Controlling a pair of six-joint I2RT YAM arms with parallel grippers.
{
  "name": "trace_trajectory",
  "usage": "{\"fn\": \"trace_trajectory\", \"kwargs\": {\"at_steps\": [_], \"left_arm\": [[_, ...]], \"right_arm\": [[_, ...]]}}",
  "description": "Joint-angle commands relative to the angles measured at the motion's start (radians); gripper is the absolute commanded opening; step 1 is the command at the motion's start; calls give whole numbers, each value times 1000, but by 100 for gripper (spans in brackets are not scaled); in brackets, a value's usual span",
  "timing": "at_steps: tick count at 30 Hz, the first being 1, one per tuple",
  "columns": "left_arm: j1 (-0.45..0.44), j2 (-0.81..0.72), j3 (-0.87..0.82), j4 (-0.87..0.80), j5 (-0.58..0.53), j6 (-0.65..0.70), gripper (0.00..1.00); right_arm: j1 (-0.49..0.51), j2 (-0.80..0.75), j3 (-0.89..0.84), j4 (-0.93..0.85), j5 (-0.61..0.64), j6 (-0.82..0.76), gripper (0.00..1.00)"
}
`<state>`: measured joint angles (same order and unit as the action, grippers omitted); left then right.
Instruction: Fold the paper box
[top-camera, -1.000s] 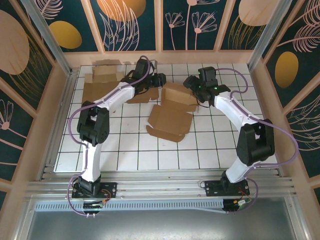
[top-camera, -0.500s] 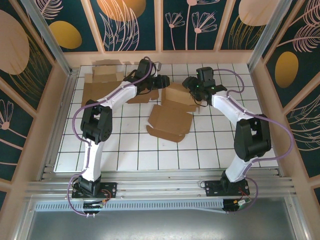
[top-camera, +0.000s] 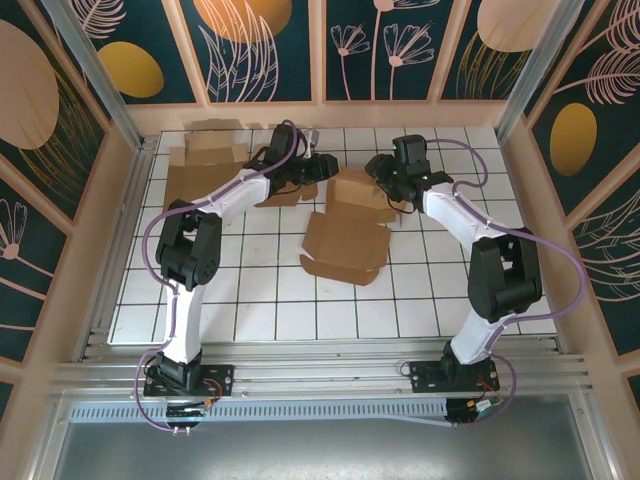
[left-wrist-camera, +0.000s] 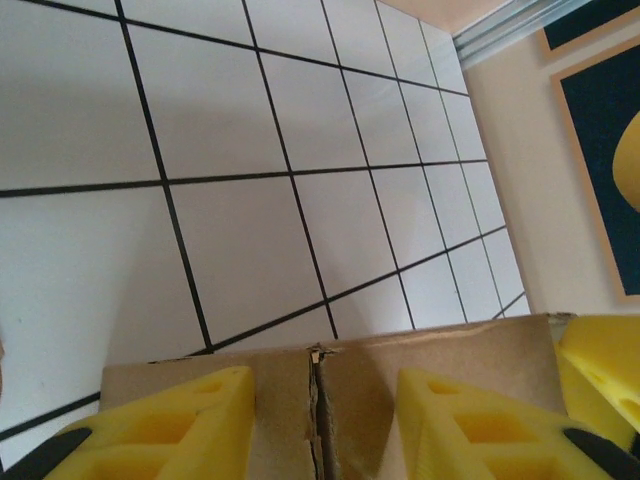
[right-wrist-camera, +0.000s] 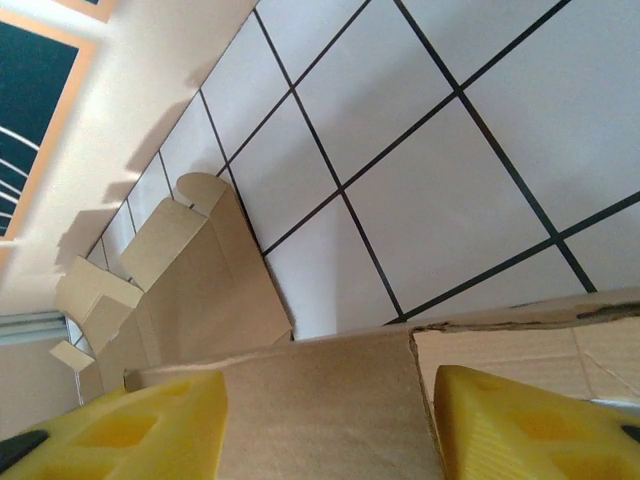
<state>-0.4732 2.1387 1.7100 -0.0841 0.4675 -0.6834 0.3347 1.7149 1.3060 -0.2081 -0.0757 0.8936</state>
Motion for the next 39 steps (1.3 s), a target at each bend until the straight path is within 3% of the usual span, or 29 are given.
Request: {"fn": "trace_trajectory", "kwargs": {"at_steps": [1,6,10,14,17,20,28,35,39], "left_arm": [[-12,-51,-33,36,56,-47,41],[-12,-41,-26,-1,25,-30,42],[-12,-39,-22,0,30,-33,42],[-12,-42,-22,-4,30,-32,42],[-12,-41,-22,-14,28,-24,42],[-12,-39,-26,-20,23,-19,42],[-12,-37,-24,-28,53,-17,42],[-12,-35,-16,-47,54,-2,42],[-12,-31,-10,-52,56,2,42]], "right_arm": [[7,-18,-6,8,20,-26,63],[6,-147,-107,24,33,-98,71],[3,-311,-282,79,74,-107,73],[-3,-437,-501,205,86,-87,71],[-10,-463,-683,427,-5,-95,68],[-13,-410,-758,571,0,-65,63],[-22,-183,-680,696,153,-62,60],[-22,-55,-646,771,276,-39,62],[-25,-5,-641,827,267,-54,67]]}}
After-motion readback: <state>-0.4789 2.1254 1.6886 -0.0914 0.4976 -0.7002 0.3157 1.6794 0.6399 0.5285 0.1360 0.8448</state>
